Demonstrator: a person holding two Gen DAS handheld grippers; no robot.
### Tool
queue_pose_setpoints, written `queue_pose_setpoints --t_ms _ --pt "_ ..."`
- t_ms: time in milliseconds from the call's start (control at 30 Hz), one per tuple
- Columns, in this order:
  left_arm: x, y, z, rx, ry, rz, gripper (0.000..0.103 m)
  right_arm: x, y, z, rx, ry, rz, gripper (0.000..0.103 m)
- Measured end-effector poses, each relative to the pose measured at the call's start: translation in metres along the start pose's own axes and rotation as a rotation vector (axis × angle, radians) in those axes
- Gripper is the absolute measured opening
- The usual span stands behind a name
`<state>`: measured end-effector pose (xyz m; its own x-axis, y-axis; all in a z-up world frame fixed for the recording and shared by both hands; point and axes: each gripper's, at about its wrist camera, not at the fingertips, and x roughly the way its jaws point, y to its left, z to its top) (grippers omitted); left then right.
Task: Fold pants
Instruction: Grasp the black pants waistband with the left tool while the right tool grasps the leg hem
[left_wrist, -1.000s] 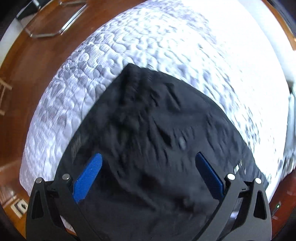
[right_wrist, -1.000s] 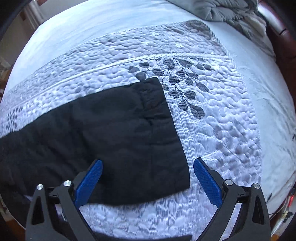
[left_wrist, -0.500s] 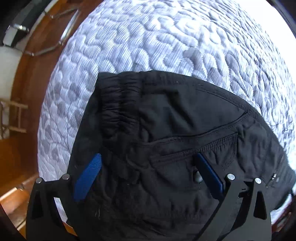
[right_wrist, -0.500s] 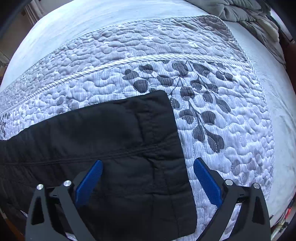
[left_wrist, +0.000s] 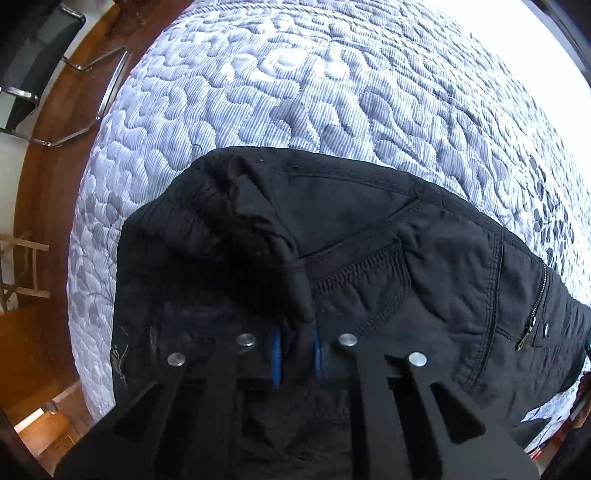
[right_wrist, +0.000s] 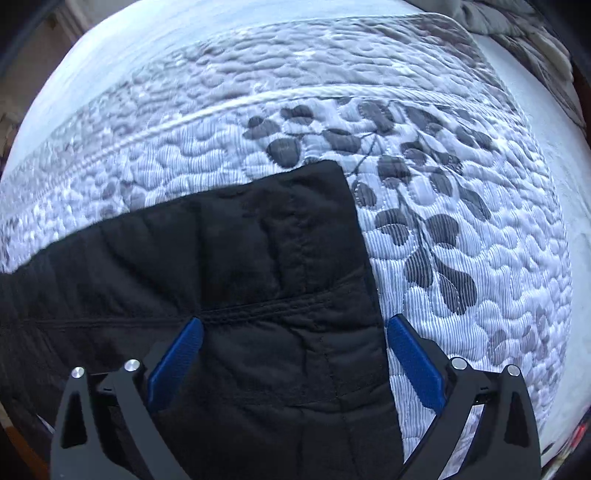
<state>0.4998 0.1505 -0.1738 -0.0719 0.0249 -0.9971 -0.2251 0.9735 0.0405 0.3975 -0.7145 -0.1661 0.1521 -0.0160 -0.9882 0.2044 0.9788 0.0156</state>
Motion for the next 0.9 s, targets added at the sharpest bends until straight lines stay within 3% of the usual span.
queue_pose_setpoints --t_ms 100,233,333,500,633,700,767,800,833,867,900 --pt "0.006 0.009 -0.006 -0.011 -0.014 -0.017 0.01 0.003 0.001 0.008 -0.042 0.068 0.019 0.1" --pt "0.003 0.009 -0.005 -0.013 -0.028 -0.037 0.01 -0.012 -0.012 0.031 -0.037 -0.02 -0.043 0.099" --pt "-0.005 0.003 -0.011 -0.013 -0.035 -0.051 0.01 -0.007 -0.024 0.049 0.009 -0.011 -0.034 0.099" --pt "0.002 0.024 -0.006 -0.012 -0.038 -0.07 0.01 0.015 -0.03 0.074 0.019 0.032 0.075 0.099" --pt "0.007 0.019 -0.001 -0.012 -0.038 -0.055 0.011 0.033 -0.011 0.088 -0.011 0.056 0.052 0.098" --pt "0.008 0.016 0.001 -0.011 -0.039 -0.043 0.011 0.034 -0.002 0.085 -0.05 0.041 0.044 0.088" --pt "0.0 0.004 -0.002 0.003 -0.046 -0.027 0.011 0.03 0.011 0.082 -0.086 0.025 0.055 0.058" --pt "-0.001 0.002 -0.003 0.01 -0.053 -0.021 0.011 0.026 0.011 0.08 -0.101 0.018 0.031 0.05" --pt "-0.004 -0.002 -0.005 0.012 -0.059 -0.017 0.011 0.023 0.015 0.08 -0.12 0.019 0.021 0.027" --pt "-0.007 -0.006 -0.007 0.013 -0.067 -0.014 0.011 0.018 0.018 0.075 -0.141 0.006 0.007 0.016" --pt "-0.009 -0.007 -0.009 0.012 -0.08 -0.016 0.011 0.014 0.023 0.072 -0.152 -0.002 0.006 0.013"
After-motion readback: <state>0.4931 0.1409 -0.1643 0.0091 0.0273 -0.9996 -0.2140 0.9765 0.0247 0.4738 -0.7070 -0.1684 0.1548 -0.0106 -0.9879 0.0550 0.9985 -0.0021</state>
